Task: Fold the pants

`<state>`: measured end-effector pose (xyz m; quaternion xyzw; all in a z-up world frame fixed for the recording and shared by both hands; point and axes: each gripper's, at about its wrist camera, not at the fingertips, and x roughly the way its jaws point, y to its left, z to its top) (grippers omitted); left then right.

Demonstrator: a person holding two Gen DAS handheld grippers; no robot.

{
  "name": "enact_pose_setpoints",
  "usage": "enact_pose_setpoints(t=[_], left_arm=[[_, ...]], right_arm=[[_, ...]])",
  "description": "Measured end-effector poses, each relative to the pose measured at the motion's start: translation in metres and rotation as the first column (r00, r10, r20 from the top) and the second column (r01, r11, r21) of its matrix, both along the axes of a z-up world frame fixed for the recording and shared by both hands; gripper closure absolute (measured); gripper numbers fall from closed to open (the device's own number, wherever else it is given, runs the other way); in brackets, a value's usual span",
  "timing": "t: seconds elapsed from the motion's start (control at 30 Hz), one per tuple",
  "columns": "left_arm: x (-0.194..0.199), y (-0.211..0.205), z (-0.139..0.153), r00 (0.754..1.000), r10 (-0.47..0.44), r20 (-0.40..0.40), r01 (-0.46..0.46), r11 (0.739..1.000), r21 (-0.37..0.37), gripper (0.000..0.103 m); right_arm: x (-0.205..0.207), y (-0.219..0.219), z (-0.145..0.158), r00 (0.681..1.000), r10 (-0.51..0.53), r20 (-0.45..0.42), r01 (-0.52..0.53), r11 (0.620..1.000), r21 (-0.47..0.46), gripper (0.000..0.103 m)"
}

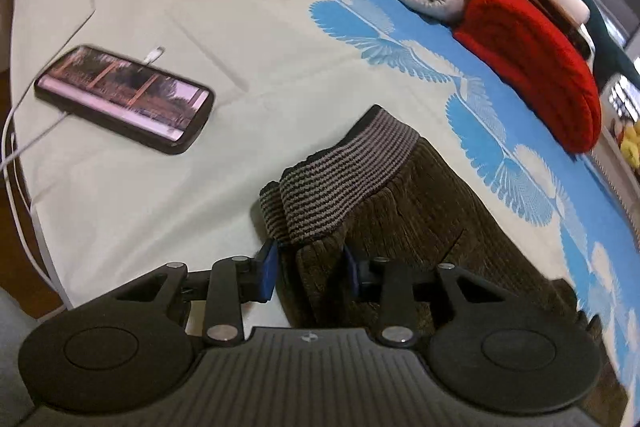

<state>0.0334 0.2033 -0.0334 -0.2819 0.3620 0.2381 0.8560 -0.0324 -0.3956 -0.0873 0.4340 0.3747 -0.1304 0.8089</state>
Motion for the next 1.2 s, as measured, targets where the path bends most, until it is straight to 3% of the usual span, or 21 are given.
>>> enact_pose_setpoints(t=[0.1, 0.23, 0.43, 0.5, 0.53, 0.57, 0.7, 0.8, 0.87, 1.1, 1.13, 1.2], left_arm=[[0.006, -0.017, 0.005, 0.995, -0.093, -0.024, 0.095, 0.993, 0.077, 0.065], [0.010, -0.032, 0.004, 0.979, -0.201, -0.016, 0.201, 0.979, 0.016, 0.065], [0.019, -0.079, -0.001, 0.927, -0.375, 0.007, 0.375, 0.926, -0.039, 0.064], [0.021, -0.083, -0.005, 0.929, -0.369, 0.009, 0.369, 0.928, -0.050, 0.059], [0.021, -0.082, -0.007, 0.930, -0.366, 0.009, 0.366, 0.929, -0.056, 0.057], [0.020, -0.079, -0.009, 0.933, -0.360, 0.018, 0.361, 0.930, -0.066, 0.052], [0.021, -0.065, -0.011, 0.959, -0.283, 0.023, 0.284, 0.953, -0.107, 0.028], [0.022, -0.058, -0.010, 0.971, -0.236, 0.026, 0.237, 0.965, -0.110, 0.017], [0.023, -0.054, -0.011, 0.975, -0.222, 0.018, 0.222, 0.968, -0.115, 0.015], [0.027, -0.057, -0.013, 0.973, -0.232, 0.003, 0.232, 0.969, -0.081, 0.014], [0.027, -0.056, -0.013, 0.973, -0.232, 0.002, 0.231, 0.970, -0.081, 0.014], [0.026, -0.057, -0.012, 0.973, -0.231, -0.002, 0.230, 0.970, -0.085, 0.014]], right_arm=[[0.000, -0.011, -0.001, 0.999, -0.032, -0.008, 0.032, 0.999, 0.044, 0.073], [0.001, -0.033, 0.007, 0.992, -0.120, -0.027, 0.122, 0.991, 0.055, 0.073], [-0.010, -0.078, 0.021, 0.965, -0.262, 0.006, 0.262, 0.965, -0.010, 0.073], [-0.015, -0.092, 0.013, 0.958, -0.288, -0.007, 0.288, 0.957, 0.027, 0.069], [-0.019, -0.097, 0.007, 0.952, -0.307, -0.017, 0.307, 0.949, 0.069, 0.060], [-0.025, -0.102, 0.000, 0.943, -0.330, -0.031, 0.331, 0.936, 0.122, 0.051], [-0.044, -0.108, -0.012, 0.940, -0.340, 0.015, 0.329, 0.918, 0.222, 0.042], [-0.050, -0.102, -0.012, 0.948, -0.317, 0.030, 0.305, 0.931, 0.202, 0.042], [-0.048, -0.099, -0.009, 0.951, -0.309, 0.029, 0.299, 0.938, 0.177, 0.041], [-0.031, -0.082, -0.005, 0.968, -0.249, 0.036, 0.245, 0.964, 0.101, 0.029], [-0.030, -0.077, -0.004, 0.971, -0.236, 0.039, 0.233, 0.970, 0.073, 0.030], [-0.028, -0.070, -0.002, 0.971, -0.237, 0.014, 0.238, 0.971, -0.013, 0.065]])
